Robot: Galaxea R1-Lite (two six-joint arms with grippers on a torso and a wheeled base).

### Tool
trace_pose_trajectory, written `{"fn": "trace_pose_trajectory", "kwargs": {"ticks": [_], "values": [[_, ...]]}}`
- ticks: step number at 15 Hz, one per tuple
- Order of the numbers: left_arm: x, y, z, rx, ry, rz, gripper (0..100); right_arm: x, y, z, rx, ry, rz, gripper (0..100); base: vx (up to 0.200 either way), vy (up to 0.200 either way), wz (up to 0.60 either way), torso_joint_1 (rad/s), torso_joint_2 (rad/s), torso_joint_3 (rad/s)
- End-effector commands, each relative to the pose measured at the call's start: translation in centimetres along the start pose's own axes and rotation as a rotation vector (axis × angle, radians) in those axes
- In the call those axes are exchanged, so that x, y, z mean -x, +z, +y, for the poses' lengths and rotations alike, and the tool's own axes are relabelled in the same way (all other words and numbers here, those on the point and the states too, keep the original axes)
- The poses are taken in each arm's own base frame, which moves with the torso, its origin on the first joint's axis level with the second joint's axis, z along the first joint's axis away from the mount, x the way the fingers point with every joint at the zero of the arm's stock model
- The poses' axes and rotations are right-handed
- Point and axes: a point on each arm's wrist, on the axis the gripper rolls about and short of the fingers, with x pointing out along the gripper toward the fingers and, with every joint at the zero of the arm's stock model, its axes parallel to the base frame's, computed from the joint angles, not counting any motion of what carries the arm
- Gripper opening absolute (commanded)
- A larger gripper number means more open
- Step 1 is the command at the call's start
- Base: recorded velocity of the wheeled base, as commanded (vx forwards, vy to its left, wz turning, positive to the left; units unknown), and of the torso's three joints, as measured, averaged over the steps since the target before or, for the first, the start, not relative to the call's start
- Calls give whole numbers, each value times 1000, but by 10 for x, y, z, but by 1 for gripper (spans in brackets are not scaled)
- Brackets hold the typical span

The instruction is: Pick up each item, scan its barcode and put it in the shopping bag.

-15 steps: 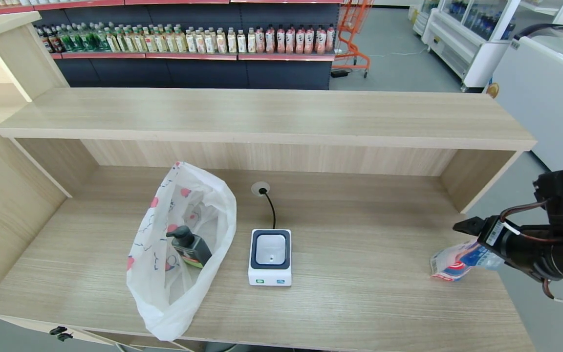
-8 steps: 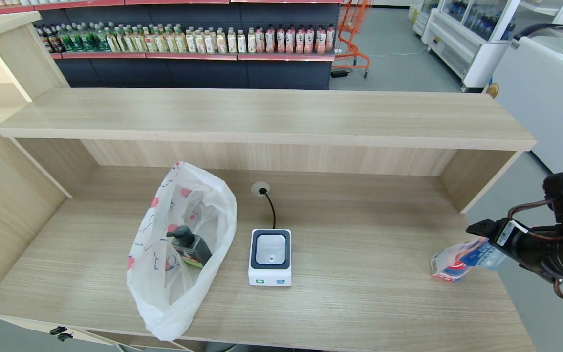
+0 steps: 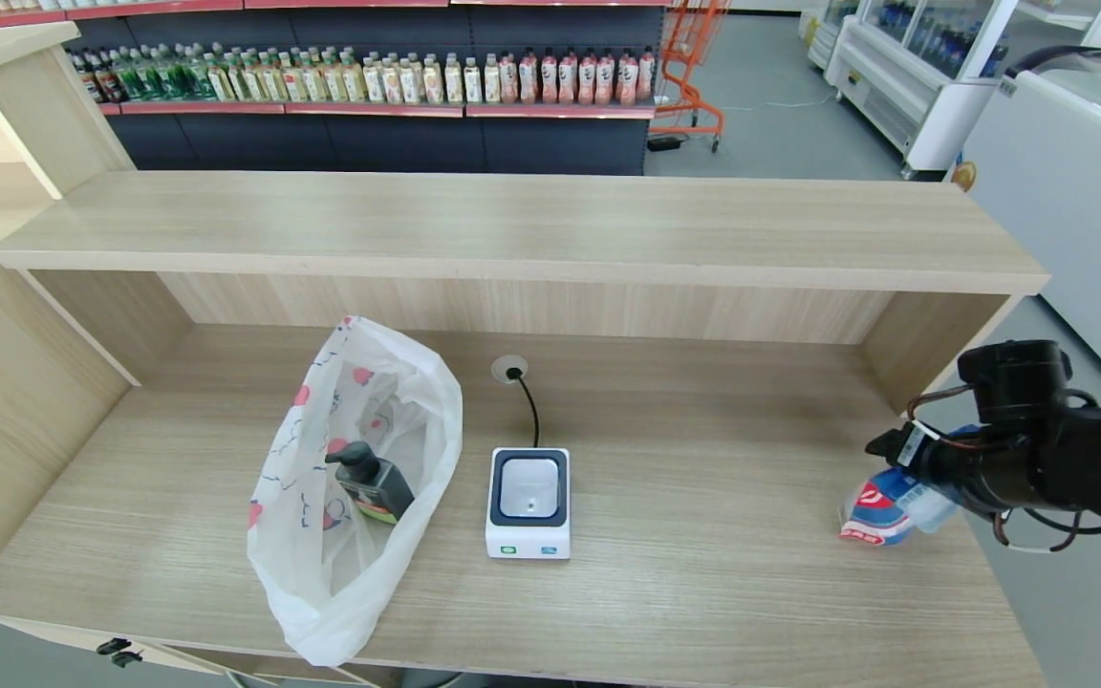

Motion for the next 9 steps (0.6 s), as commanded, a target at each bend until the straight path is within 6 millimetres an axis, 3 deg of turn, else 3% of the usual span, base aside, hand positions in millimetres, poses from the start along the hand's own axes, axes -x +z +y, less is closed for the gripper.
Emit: {"fn": "trace_pose_trajectory", "kwargs": {"ticks": [1, 5, 7, 9], "values": [[0, 0, 0, 0, 0, 1, 100, -34, -14, 1, 26, -32, 61, 0, 0, 0, 0, 0, 0, 0], [0, 0, 0, 0, 0, 0, 100, -35, -15, 6, 116, -3, 30, 0, 0, 0, 0, 0, 0, 0], [0, 0, 0, 0, 0, 0, 100, -20, -3, 11, 175, 38, -33, 0, 0, 0, 0, 0, 0, 0], [0, 0, 0, 0, 0, 0, 100, 12, 8, 20, 279, 184, -77, 0, 0, 0, 0, 0, 0, 0]]}}
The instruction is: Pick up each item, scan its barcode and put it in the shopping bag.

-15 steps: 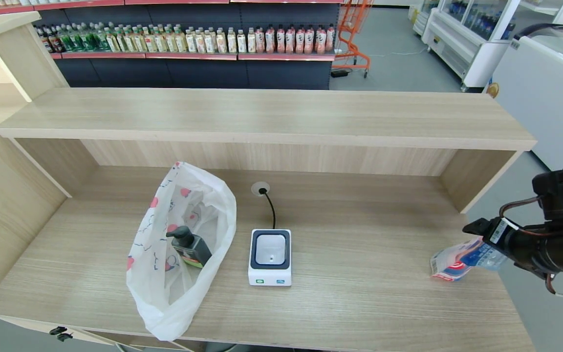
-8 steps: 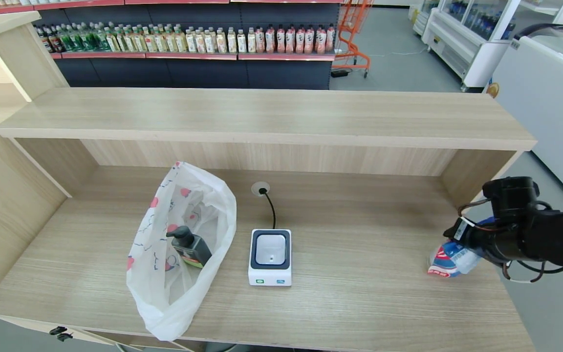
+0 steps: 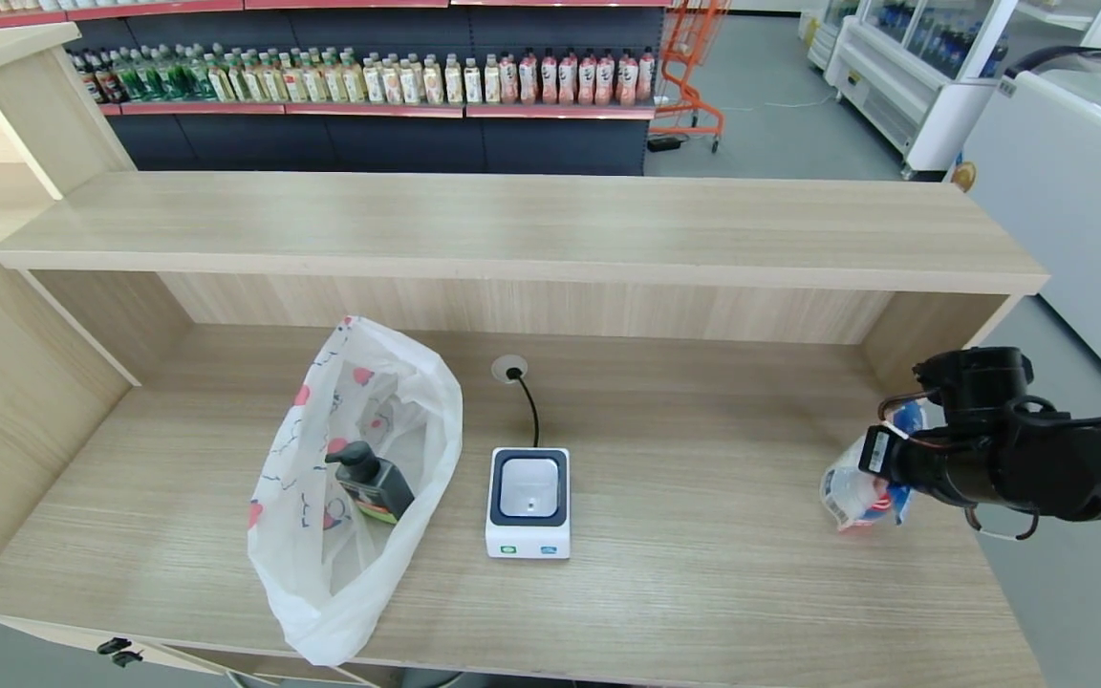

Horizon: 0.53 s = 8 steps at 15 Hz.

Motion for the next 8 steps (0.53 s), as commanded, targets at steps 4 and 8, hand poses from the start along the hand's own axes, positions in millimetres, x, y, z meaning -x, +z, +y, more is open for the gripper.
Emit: {"fn": "trace_pose_trajectory", "kwargs": {"ticks": [4, 8], "values": [[0, 0, 0, 0, 0, 0, 100, 111, 4, 0, 407, 765, -277, 0, 0, 0, 0, 0, 0, 0], [0, 0, 0, 0, 0, 0, 100, 148, 1, -1, 564, 1267, -289, 0, 0, 0, 0, 0, 0, 0]]}}
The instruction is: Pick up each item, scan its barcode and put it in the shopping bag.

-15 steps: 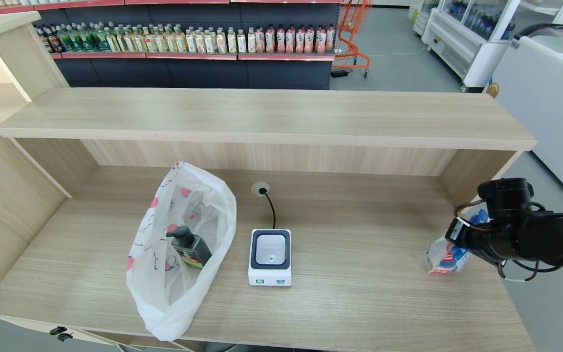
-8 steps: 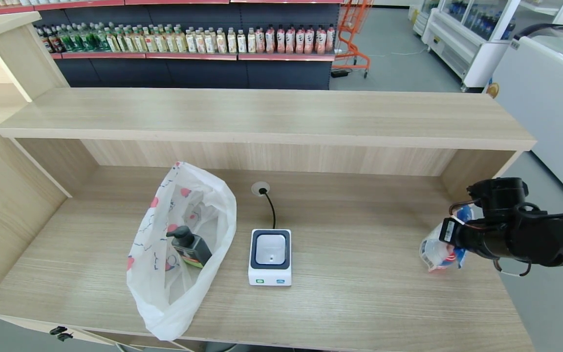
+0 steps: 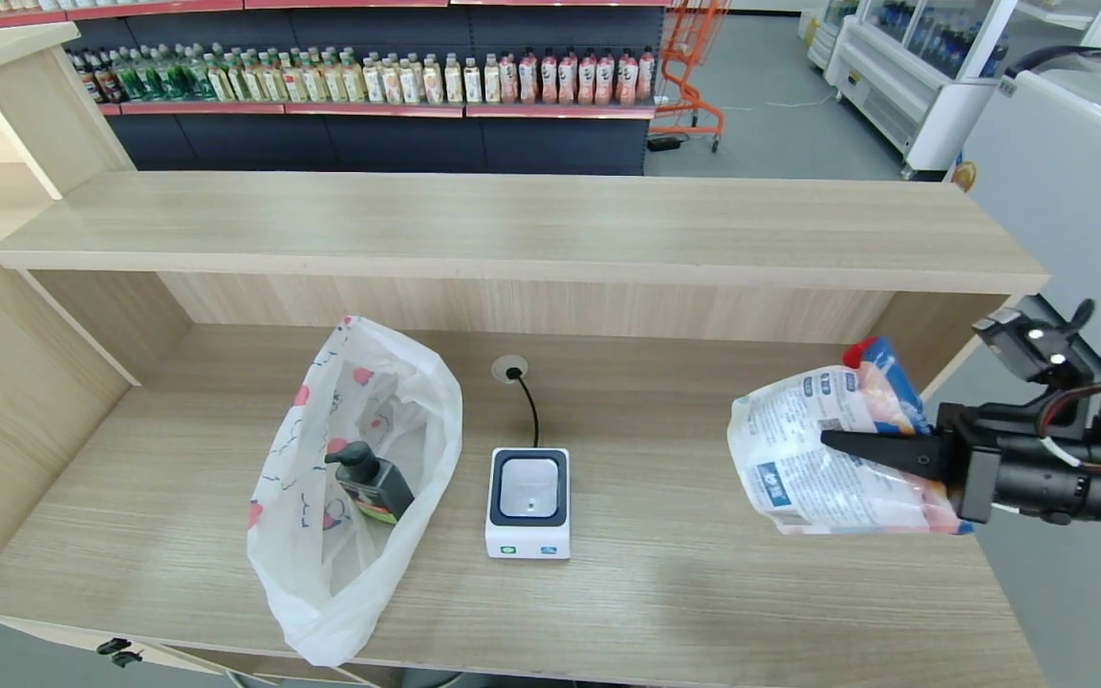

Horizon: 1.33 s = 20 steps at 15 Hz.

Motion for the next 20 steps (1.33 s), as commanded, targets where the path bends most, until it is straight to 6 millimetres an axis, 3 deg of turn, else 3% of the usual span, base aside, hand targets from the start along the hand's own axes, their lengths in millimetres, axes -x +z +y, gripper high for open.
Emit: {"fn": "trace_pose_trajectory", "kwargs": {"ticks": [1, 5, 8, 10, 15, 20], "values": [[0, 0, 0, 0, 0, 0, 100, 15, 14, 27, 82, 88, -49, 0, 0, 0, 0, 0, 0, 0], [0, 0, 0, 0, 0, 0, 100, 5, 23, 55, -98, 253, -29, 0, 0, 0, 0, 0, 0, 0], [0, 0, 0, 0, 0, 0, 100, 3, 24, 61, -194, 277, -13, 0, 0, 0, 0, 0, 0, 0], [0, 0, 0, 0, 0, 0, 100, 5, 25, 64, -298, 266, -6, 0, 0, 0, 0, 0, 0, 0], [0, 0, 0, 0, 0, 0, 100, 6, 3, 65, -423, 249, 66, 0, 0, 0, 0, 0, 0, 0], [0, 0, 0, 0, 0, 0, 100, -20, 0, 75, -419, 155, 101, 0, 0, 0, 0, 0, 0, 0]]}}
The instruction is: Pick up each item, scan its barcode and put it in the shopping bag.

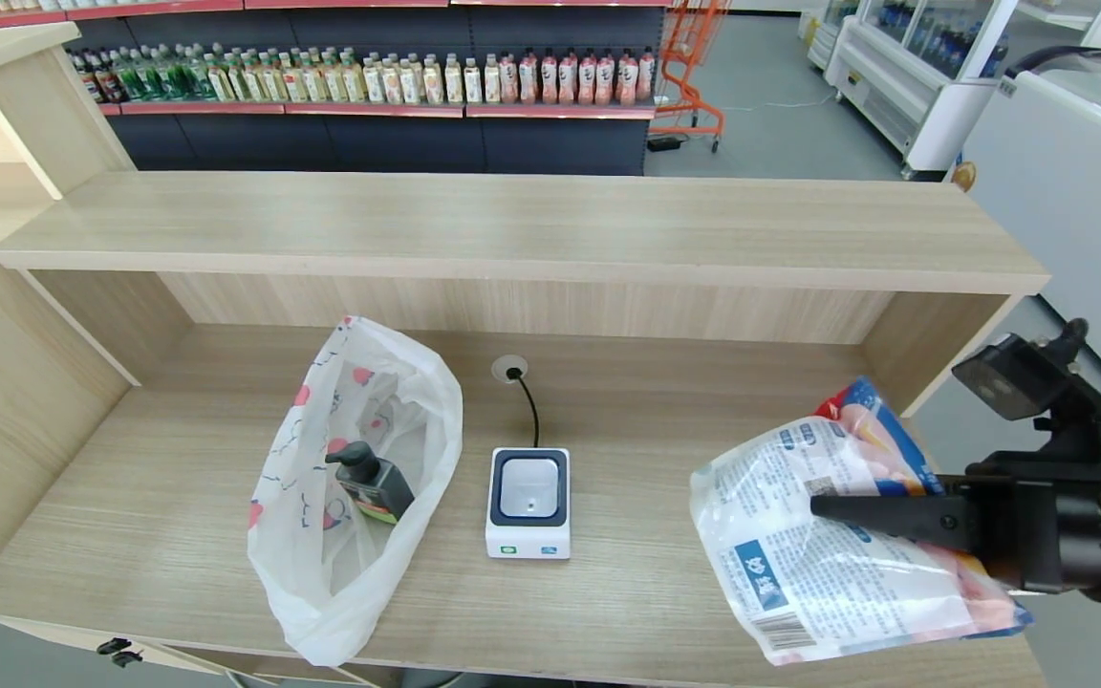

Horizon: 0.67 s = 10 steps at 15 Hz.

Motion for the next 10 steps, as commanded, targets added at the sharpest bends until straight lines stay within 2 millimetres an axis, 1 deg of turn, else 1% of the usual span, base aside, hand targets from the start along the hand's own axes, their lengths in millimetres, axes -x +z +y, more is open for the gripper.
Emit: {"fn": "trace_pose_trajectory", "kwargs": {"ticks": [1, 6, 10], "values": [[0, 0, 0, 0, 1, 0, 100, -13, -4, 4, -7, 11, 34, 0, 0, 0, 0, 0, 0, 0], [0, 0, 0, 0, 1, 0, 100, -9, -14, 7, -80, -12, 97, 0, 0, 0, 0, 0, 0, 0], [0, 0, 0, 0, 1, 0, 100, -16, -20, 9, -103, 6, 144, 0, 0, 0, 0, 0, 0, 0]]}}
